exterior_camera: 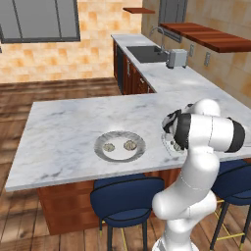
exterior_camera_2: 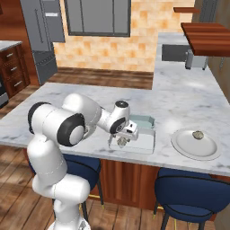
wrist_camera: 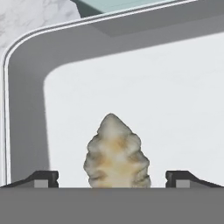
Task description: Place two dumplings into each of the tupperware containers and then place the containers in the fridge.
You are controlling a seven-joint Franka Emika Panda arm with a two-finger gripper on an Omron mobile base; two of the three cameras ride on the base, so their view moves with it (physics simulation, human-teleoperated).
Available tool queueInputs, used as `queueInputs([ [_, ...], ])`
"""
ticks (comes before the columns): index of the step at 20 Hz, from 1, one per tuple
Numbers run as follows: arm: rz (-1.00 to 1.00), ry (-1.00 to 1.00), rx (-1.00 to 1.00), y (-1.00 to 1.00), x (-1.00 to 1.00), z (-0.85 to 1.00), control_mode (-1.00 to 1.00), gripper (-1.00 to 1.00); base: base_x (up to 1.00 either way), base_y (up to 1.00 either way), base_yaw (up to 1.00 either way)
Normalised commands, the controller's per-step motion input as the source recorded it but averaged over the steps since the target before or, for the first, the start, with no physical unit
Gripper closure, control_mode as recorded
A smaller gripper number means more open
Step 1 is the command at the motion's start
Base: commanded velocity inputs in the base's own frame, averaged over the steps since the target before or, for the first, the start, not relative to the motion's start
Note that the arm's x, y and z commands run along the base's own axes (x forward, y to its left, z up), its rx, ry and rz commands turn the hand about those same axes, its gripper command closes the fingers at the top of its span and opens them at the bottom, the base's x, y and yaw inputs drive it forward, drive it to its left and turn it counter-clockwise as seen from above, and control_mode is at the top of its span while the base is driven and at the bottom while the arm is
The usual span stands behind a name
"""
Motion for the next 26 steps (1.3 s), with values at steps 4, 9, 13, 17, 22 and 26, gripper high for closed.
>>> queueInputs([
  [4,0.0,-0.13,0.0,-0.6,-0.82,0.34,-1.0,-1.0,0.0,0.0,0.0],
  [9,-0.04,-0.07,0.0,-0.66,-0.43,0.6,-1.0,-1.0,0.0,0.0,0.0],
  [13,-0.08,-0.01,0.0,-0.63,0.0,0.66,-1.0,-1.0,0.0,0.0,0.0],
  [17,-0.12,-0.01,0.0,-0.76,0.0,0.34,-1.0,-1.0,0.0,0.0,0.0],
  [22,-0.13,0.0,0.0,-0.73,0.0,0.05,-1.0,-1.0,0.0,0.0,0.0],
  [26,-0.12,0.0,0.0,-0.67,0.0,0.0,-1.0,-1.0,0.0,0.0,0.0],
])
